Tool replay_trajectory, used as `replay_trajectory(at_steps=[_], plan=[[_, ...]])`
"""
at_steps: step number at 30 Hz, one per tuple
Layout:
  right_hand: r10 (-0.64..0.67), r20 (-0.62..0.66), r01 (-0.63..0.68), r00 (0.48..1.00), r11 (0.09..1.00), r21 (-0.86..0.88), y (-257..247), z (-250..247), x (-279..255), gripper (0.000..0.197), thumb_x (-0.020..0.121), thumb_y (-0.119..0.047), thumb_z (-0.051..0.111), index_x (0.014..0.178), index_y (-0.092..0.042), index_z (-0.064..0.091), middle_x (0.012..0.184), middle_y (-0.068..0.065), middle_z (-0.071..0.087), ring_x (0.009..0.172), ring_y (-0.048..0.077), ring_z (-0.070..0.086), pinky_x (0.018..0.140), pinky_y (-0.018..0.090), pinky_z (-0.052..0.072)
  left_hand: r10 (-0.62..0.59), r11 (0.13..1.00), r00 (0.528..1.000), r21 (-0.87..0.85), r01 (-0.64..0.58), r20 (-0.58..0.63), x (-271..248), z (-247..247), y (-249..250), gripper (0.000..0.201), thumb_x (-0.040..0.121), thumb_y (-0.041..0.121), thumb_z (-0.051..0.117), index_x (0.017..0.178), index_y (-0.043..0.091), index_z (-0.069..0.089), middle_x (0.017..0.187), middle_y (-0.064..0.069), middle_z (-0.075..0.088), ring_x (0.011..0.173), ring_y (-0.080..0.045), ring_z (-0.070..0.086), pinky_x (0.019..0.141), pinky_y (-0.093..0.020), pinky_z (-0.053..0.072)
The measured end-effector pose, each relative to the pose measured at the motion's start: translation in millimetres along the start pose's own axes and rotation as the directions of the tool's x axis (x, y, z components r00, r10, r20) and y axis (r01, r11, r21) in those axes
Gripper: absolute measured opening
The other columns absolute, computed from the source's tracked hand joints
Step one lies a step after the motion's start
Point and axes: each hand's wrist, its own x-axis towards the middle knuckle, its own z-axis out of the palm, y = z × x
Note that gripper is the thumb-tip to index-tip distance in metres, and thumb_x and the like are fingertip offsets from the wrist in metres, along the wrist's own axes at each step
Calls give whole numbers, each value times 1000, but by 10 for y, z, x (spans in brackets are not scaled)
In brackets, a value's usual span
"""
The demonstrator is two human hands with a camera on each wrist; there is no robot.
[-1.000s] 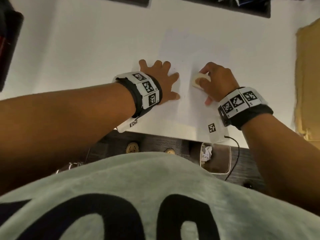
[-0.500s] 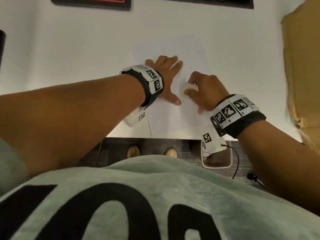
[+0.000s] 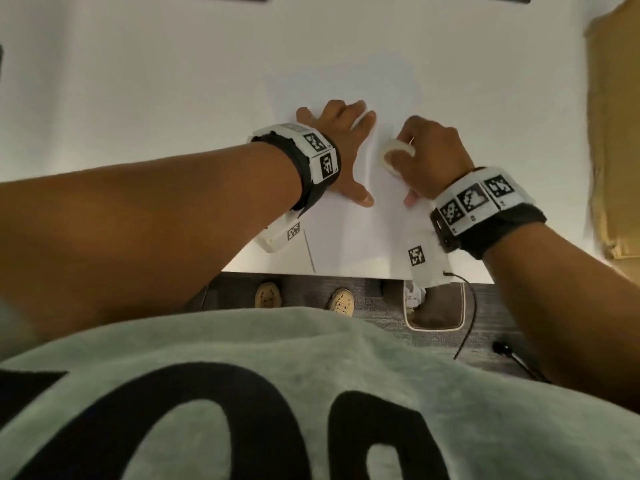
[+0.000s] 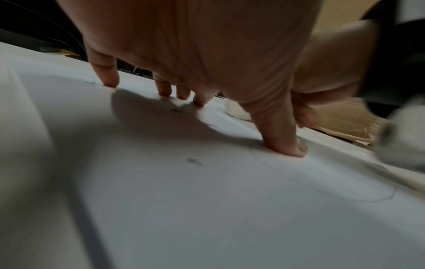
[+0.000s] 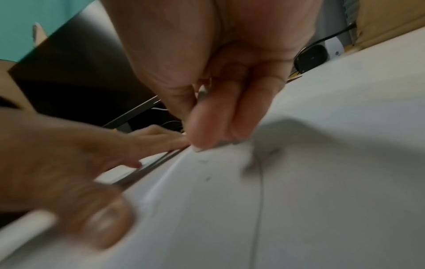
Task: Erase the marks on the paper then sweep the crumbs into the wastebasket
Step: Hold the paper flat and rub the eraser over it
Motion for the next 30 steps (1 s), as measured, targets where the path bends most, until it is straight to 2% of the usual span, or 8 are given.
replay_trajectory(at_steps=[3, 8, 12, 16, 18, 21, 26, 30], plan=[[-26, 105, 25, 994, 1000, 20, 4, 72, -192, 13, 93, -25, 57, 100, -15, 54, 84, 13, 66, 53, 29, 67, 46, 36, 54, 1, 1000, 1000, -8, -1, -4, 12, -9, -15, 127, 56, 86, 55, 150, 24, -4, 158, 5, -6, 143, -24, 3, 107, -55, 19], [13, -48, -13, 999, 1000, 0, -38, -62, 109, 13, 93, -27, 55, 98, -15, 52, 87, 12, 65, 50, 30, 67, 41, 30, 48, -2, 1000, 1000, -17, 2, 4, 20, 1, 9, 127, 56, 85, 55, 150, 25, -5, 158, 5, -8, 143, -24, 2, 108, -56, 19], [-18, 106, 16, 994, 1000, 19, 19, 46, -161, 13, 92, -26, 57, 98, -14, 54, 83, 9, 66, 48, 28, 67, 43, 34, 52, -7, 1000, 1000, -27, 6, -14, 13, -9, -10, 126, 57, 85, 56, 150, 24, -3, 158, 5, -7, 143, -23, 3, 108, -56, 19], [22, -63, -21, 998, 1000, 12, -38, -116, 234, 16, 91, -27, 55, 101, -14, 55, 92, 12, 65, 58, 32, 69, 47, 32, 50, -3, 1000, 1000, -31, 3, -5, 18, -6, 1, 126, 57, 85, 55, 150, 24, -5, 158, 6, -7, 143, -23, 2, 108, -56, 19], [-25, -29, 23, 999, 998, -52, 7, -51, 115, 16, 92, -25, 55, 101, -12, 55, 89, 11, 64, 63, 31, 68, 57, 35, 53, -4, 999, 1000, -36, 3, -11, 24, 2, 2, 126, 56, 86, 55, 150, 25, -3, 158, 5, -6, 143, -23, 3, 107, -57, 19], [-47, 79, 49, 996, 998, -27, 26, 15, -65, 13, 93, -26, 56, 97, -14, 55, 82, 8, 64, 49, 27, 67, 45, 32, 51, -4, 999, 1000, -37, 3, -11, 22, -1, -15, 126, 56, 86, 55, 150, 25, -3, 158, 5, -6, 143, -24, 3, 107, -57, 19], [-3, -74, 2, 997, 1000, -16, -45, -149, 296, 13, 90, -27, 56, 94, -15, 54, 90, 10, 64, 50, 27, 64, 41, 25, 43, -9, 1000, 1000, -30, 8, -17, 19, 9, 2, 126, 56, 85, 56, 150, 25, -4, 158, 5, -6, 143, -24, 3, 107, -57, 20], [-16, 77, 17, 997, 1000, -19, 52, 14, -56, 15, 92, -28, 58, 96, -15, 53, 88, 8, 63, 43, 23, 65, 38, 27, 45, -25, 999, 1000, -30, 25, -8, 30, 1, -5, 127, 55, 86, 56, 150, 25, -4, 158, 6, -7, 143, -24, 1, 107, -58, 19]])
